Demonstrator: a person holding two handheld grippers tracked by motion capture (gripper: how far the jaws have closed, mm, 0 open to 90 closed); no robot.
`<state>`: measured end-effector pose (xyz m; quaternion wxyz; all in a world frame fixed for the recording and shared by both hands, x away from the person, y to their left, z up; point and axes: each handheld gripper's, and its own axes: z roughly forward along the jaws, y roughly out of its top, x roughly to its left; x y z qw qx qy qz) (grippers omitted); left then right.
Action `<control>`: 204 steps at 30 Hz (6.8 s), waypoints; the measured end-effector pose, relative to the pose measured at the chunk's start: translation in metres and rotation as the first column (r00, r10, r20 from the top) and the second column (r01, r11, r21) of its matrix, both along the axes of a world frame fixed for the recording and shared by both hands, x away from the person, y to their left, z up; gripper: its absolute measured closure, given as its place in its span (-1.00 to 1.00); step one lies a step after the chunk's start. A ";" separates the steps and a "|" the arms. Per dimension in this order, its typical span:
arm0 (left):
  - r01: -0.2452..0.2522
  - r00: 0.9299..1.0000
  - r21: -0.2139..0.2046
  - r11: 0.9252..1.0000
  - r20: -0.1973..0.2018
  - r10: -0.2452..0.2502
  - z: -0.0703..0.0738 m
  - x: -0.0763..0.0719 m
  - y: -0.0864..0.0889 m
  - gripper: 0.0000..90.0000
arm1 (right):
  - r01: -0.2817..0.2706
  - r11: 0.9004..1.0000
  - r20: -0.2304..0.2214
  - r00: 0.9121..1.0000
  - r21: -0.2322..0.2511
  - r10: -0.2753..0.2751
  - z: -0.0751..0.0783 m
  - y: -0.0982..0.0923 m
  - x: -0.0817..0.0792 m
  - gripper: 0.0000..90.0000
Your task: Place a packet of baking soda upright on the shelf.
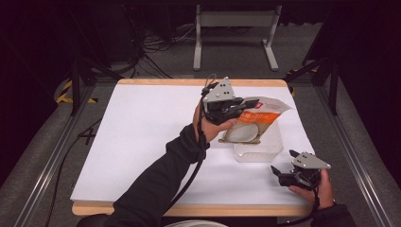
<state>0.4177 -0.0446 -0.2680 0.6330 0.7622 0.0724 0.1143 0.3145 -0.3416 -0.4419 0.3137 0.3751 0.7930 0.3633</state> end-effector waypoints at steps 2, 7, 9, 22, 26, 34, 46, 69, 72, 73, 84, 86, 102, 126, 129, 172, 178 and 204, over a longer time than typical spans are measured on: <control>0.005 1.000 0.003 1.000 -0.001 -0.005 0.000 0.000 -0.006 1.00 | -0.001 1.000 0.000 1.000 0.000 0.001 0.000 0.000 0.000 -0.73; 0.026 1.000 -0.003 1.000 -0.016 -0.026 -0.001 0.000 -0.029 1.00 | 0.000 1.000 -0.001 1.000 0.003 0.000 0.000 -0.001 0.000 -0.73; 0.032 0.999 -0.002 0.999 -0.017 -0.032 -0.002 0.000 -0.035 1.00 | -0.002 1.000 0.000 1.000 0.002 0.002 0.000 -0.001 0.000 -0.73; 0.074 0.993 -0.053 0.996 -0.093 -0.078 -0.034 0.004 -0.053 1.00 | -0.004 1.000 -0.001 1.000 0.006 0.004 0.000 -0.002 -0.001 -0.73; 0.072 0.990 -0.058 0.996 -0.118 -0.079 -0.047 0.007 -0.048 0.99 | -0.005 1.000 -0.001 1.000 0.002 0.005 0.000 -0.001 0.000 -0.73; 0.081 0.982 -0.099 0.992 -0.160 -0.096 -0.062 0.011 -0.038 0.99 | -0.003 1.000 -0.003 1.000 0.001 0.003 0.000 -0.001 0.000 -0.73; 0.117 0.982 -0.148 0.982 -0.133 -0.137 -0.040 0.011 -0.064 0.99 | -0.005 1.000 -0.004 1.000 0.000 0.005 0.000 -0.001 -0.001 -0.73; 0.118 0.966 -0.106 0.987 -0.219 -0.139 -0.101 0.022 -0.019 0.99 | -0.006 1.000 -0.007 1.000 -0.005 0.006 -0.001 -0.001 0.000 -0.73; 0.151 0.966 -0.074 0.986 -0.201 -0.163 -0.101 0.020 -0.016 0.80 | -0.007 1.000 -0.014 1.000 -0.010 0.007 -0.002 0.000 0.000 -0.73; 0.148 0.969 -0.062 0.987 -0.190 -0.157 -0.101 0.019 -0.016 0.69 | -0.009 1.000 -0.018 1.000 -0.012 0.009 -0.002 0.000 0.000 -0.73; 0.171 0.978 0.147 0.974 -0.147 -0.149 -0.091 0.010 -0.027 0.03 | -0.015 1.000 -0.022 1.000 -0.021 0.014 -0.002 0.001 0.000 -0.74; 0.156 0.983 0.234 0.960 -0.135 -0.127 -0.093 0.009 -0.036 -0.03 | -0.016 1.000 -0.023 1.000 -0.021 0.015 -0.002 0.001 0.000 -0.74; 0.212 0.973 0.384 0.899 -0.172 -0.157 -0.091 0.012 -0.068 1.00 | -0.019 1.000 -0.026 1.000 -0.019 0.018 -0.002 0.001 0.000 -0.74; 0.170 0.966 -0.056 0.984 -0.188 -0.178 -0.129 0.001 -0.049 1.00 | -0.021 1.000 -0.026 0.999 -0.016 0.020 -0.002 0.001 0.000 -0.74; 0.166 0.964 -0.060 0.984 -0.202 -0.175 -0.134 0.005 -0.046 1.00 | -0.020 1.000 -0.026 0.999 -0.015 0.020 -0.002 0.001 0.000 -0.73; 0.123 0.992 0.173 0.977 -0.033 -0.119 -0.093 -0.007 -0.030 0.76 | -0.027 0.999 -0.031 0.999 -0.027 0.026 -0.002 0.002 0.000 -0.74; 0.076 0.997 0.195 0.978 -0.020 -0.074 -0.083 -0.010 -0.015 0.31 | -0.027 0.999 -0.031 0.999 -0.028 0.026 -0.002 0.002 0.000 -0.74; -0.175 0.979 0.421 0.890 0.171 0.111 -0.101 -0.033 0.082 -0.55 | -0.034 0.999 -0.006 0.999 -0.016 0.034 0.001 0.004 -0.003 -0.74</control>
